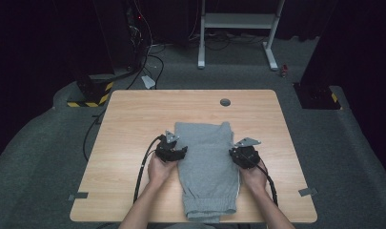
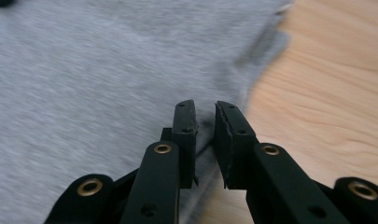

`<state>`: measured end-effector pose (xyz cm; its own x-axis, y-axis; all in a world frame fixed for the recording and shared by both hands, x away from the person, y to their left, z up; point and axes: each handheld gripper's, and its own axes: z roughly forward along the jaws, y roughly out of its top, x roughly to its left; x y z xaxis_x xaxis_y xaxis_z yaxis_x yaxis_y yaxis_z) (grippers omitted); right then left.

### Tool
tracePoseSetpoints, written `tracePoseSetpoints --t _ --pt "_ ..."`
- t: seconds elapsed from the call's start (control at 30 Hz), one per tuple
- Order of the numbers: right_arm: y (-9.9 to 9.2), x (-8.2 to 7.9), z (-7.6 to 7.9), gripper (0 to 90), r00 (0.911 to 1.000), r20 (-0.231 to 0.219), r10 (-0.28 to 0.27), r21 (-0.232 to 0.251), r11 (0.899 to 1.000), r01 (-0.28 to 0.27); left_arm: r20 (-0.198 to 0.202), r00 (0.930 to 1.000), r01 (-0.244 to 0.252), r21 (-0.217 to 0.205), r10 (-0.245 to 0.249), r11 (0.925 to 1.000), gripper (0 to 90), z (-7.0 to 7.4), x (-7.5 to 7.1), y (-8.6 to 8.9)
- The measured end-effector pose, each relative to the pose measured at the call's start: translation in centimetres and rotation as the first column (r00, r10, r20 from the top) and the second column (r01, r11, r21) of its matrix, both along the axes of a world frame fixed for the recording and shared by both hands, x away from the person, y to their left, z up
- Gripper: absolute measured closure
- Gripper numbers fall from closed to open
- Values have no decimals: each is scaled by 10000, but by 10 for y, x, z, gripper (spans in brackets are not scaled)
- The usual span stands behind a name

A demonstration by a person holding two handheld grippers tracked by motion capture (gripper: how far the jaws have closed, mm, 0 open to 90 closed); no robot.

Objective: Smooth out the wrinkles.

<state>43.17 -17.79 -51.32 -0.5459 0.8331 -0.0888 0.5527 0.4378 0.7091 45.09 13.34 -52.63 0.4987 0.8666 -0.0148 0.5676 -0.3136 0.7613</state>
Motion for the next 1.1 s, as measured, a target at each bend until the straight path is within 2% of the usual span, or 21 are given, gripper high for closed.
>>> tracePoseSetpoints --t 0.03,0.07,0.13,0.17,0.2,0.3,0.33,0.37,0.4,0.43,0.47,0.5,0.57,0.6,0.7,0.77,0.8,0.87,0.9,0.97,1.1 --pt "0 0 0 766 10000 0 0 0 10000 0 0 10000 0 0 0 10000 375 0 0 0" --pt "-6 3 0 735 9996 -224 -158 120 9998 161 -100 9999 -19 10 19 10000 373 1 3 -1" --pt "-8 0 5 726 9999 -51 -149 328 9993 150 -375 9993 -16 -4 15 10000 374 4 5 -2" --pt "-8 0 5 726 9999 -51 -149 328 9993 150 -375 9993 -16 -4 15 10000 375 4 5 -2" --pt "-5 -8 9 704 9999 134 42 598 9982 -50 -438 9990 74 137 -68 9999 375 7 -1 -5" --pt "1 -20 14 672 9985 263 488 736 9960 -506 -281 9987 444 522 -430 9976 369 17 -16 -9" --pt "2 -24 14 665 9982 161 574 915 9941 -586 -238 9982 568 488 -557 9972 367 19 -23 -9" --pt "2 -24 14 665 9982 161 574 915 9941 -586 -238 9982 568 488 -557 9972 367 19 -23 -9" --pt "5 -31 11 652 9968 -30 793 934 9925 -787 -405 9948 951 389 -936 9947 364 20 -36 -12" --pt "5 -31 11 652 9968 -30 793 934 9925 -787 -405 9948 951 389 -936 9947 361 20 -36 -12" --pt "7 -36 8 631 9954 -198 933 883 9919 -912 -450 9903 1339 684 -1311 9886 361 20 -49 -16" --pt "7 -36 8 631 9954 -198 933 883 9919 -912 -450 9903 1339 684 -1311 9886 362 20 -49 -16" --pt "7 -41 6 608 9950 -295 956 967 9910 -924 -440 9871 1577 913 -1542 9833 363 19 -60 -19" --pt "6 -44 3 585 9941 -365 1017 853 9915 -983 -520 9870 1569 1119 -1519 9813 369 14 -63 -19" --pt "5 -45 -1 576 9938 -454 1017 738 9924 -981 -533 9877 1517 1010 -1470 9832 363 12 -62 -18" --pt "3 -45 -2 572 9936 -570 970 923 9915 -915 -659 9886 1411 877 -1356 9861 360 11 -59 -17" --pt "3 -43 -2 563 9933 -541 1018 775 9922 -974 -649 9887 1404 879 -1350 9862 357 11 -57 -17" --pt "3 -41 -3 557 9934 -430 1063 679 9923 -1032 -696 9901 1263 586 -1222 9903 356 9 -51 -14" --pt "3 -41 -3 557 9934 -430 1063 679 9923 -1032 -696 9901 1263 586 -1222 9903 355 9 -51 -14" --pt "2 -38 -4 553 9940 -503 971 858 9920 -926 -726 9917 1087 274 -1065 9937 352 7 -47 -11" --pt "0 -34 -2 540 9933 -583 999 810 9922 -951 -714 9927 988 225 -970 9949 352 7 -45 -11"
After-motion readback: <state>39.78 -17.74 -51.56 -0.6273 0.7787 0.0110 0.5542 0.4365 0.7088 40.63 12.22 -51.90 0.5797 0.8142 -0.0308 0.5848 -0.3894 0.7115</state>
